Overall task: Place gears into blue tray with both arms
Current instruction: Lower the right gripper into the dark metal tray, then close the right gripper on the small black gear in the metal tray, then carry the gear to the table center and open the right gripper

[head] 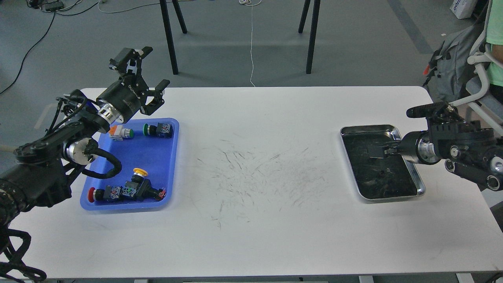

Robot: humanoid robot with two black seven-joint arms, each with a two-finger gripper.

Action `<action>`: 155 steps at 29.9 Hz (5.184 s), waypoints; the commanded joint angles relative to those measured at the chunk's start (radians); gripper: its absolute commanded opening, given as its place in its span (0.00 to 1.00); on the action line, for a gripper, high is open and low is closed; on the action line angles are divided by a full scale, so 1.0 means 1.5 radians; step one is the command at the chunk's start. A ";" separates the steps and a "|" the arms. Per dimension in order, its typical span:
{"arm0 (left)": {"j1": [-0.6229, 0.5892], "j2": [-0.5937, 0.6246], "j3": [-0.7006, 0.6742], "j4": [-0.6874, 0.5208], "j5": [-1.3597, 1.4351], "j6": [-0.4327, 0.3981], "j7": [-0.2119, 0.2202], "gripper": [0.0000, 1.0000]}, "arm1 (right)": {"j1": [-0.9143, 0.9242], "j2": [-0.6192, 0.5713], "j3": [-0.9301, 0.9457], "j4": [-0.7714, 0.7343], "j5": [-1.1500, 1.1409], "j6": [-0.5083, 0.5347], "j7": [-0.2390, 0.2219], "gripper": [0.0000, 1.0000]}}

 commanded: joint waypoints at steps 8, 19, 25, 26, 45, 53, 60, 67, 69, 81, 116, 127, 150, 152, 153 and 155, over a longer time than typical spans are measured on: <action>0.002 0.000 0.000 0.000 0.000 0.000 0.000 1.00 | -0.001 0.038 -0.037 -0.035 -0.001 0.000 0.001 0.82; 0.003 0.000 0.000 0.000 0.001 0.000 0.000 1.00 | -0.008 0.038 -0.054 -0.044 -0.002 0.000 0.001 0.69; 0.003 0.000 0.000 0.001 0.001 0.000 0.000 1.00 | -0.009 0.042 -0.054 -0.044 -0.001 0.000 0.002 0.66; 0.003 0.000 0.000 0.001 0.001 0.000 0.000 1.00 | -0.009 0.042 -0.054 -0.044 -0.001 0.000 0.002 0.66; 0.004 -0.001 0.000 0.002 0.001 0.000 0.000 1.00 | -0.009 0.056 -0.057 -0.045 -0.001 0.000 0.019 0.43; 0.008 -0.002 0.000 0.002 0.001 0.000 0.000 1.00 | -0.008 0.056 -0.057 -0.049 -0.001 0.008 0.022 0.39; 0.009 -0.012 0.001 0.015 0.002 0.000 0.000 1.00 | -0.010 0.056 -0.068 -0.057 -0.002 0.009 0.033 0.26; 0.009 -0.018 0.001 0.016 0.002 0.000 0.000 1.00 | -0.008 0.057 -0.079 -0.058 -0.002 0.009 0.044 0.05; 0.009 -0.020 0.001 0.017 0.002 0.000 0.000 1.00 | -0.008 0.058 -0.080 -0.058 -0.004 0.010 0.046 0.02; 0.009 -0.021 0.002 0.025 0.002 0.000 0.000 1.00 | 0.018 0.061 -0.078 -0.062 -0.007 0.009 0.053 0.01; 0.011 -0.009 0.003 0.017 0.004 0.000 0.000 1.00 | 0.054 0.389 -0.043 -0.052 -0.070 -0.324 0.099 0.01; 0.008 -0.007 0.004 0.018 0.002 0.000 0.000 1.00 | -0.016 0.390 -0.048 -0.053 -0.121 -0.376 0.152 0.01; 0.013 0.007 0.002 0.017 0.001 0.000 0.000 1.00 | -0.065 0.390 -0.066 -0.087 -0.178 -0.400 0.164 0.14; 0.014 0.007 0.002 0.017 0.001 0.000 0.000 1.00 | -0.063 0.390 -0.065 -0.085 -0.178 -0.401 0.164 0.22; 0.014 0.008 0.002 0.017 0.001 0.000 0.000 1.00 | -0.063 0.390 -0.065 -0.084 -0.177 -0.401 0.166 0.27; 0.014 0.008 0.002 0.018 0.001 0.000 0.000 1.00 | -0.063 0.390 -0.066 -0.084 -0.177 -0.401 0.168 0.35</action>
